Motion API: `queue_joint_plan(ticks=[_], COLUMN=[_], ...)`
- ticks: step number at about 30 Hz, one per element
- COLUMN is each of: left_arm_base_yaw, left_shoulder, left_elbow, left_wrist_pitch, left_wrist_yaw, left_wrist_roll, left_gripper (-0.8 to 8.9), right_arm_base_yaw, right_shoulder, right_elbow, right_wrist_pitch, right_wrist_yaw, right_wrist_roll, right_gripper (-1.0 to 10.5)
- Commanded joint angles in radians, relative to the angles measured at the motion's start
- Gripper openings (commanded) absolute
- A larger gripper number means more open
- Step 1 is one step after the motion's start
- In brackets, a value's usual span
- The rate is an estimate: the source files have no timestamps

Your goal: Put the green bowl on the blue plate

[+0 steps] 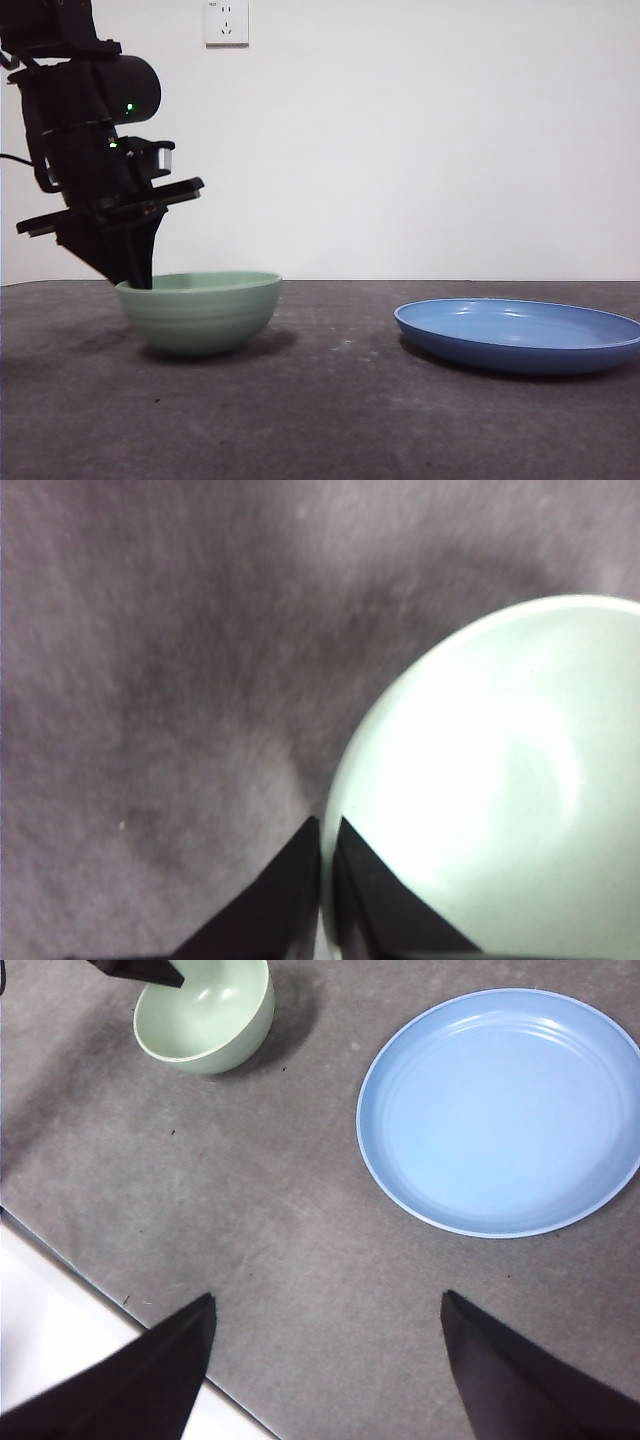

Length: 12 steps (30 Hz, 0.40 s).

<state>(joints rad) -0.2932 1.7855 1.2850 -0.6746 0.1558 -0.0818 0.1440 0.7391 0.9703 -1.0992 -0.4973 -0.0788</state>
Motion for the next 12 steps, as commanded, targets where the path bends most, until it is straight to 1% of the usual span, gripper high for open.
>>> queue_joint_plan(ticks=[1, 5, 9, 12], left_arm_base_yaw=[-0.021, -0.062, -0.126, -0.183], left_shoulder=[0.002, -0.029, -0.032, -0.032], left_elbow=[0.049, 0.093, 0.166, 0.207], left_wrist_pitch=[0.009, -0.003, -0.032, -0.019], left_wrist_yaw=[0.016, 0.056, 0.056, 0.055], left_wrist_roll=[-0.03, -0.05, -0.063, -0.063], left_gripper=[0.1, 0.1, 0.1, 0.1], right_arm_base_yaw=[0.003, 0.003, 0.003, 0.003], right_shoulder=[0.004, 0.004, 0.004, 0.004], right_elbow=[0.02, 0.02, 0.02, 0.02], right_wrist_pitch=[0.008, 0.009, 0.017, 0.022], right_wrist_yaw=[0.0, 0.0, 0.0, 0.0], right_wrist_roll=[-0.007, -0.007, -0.006, -0.006], right_gripper=[3.6, 3.6, 3.6, 3.6])
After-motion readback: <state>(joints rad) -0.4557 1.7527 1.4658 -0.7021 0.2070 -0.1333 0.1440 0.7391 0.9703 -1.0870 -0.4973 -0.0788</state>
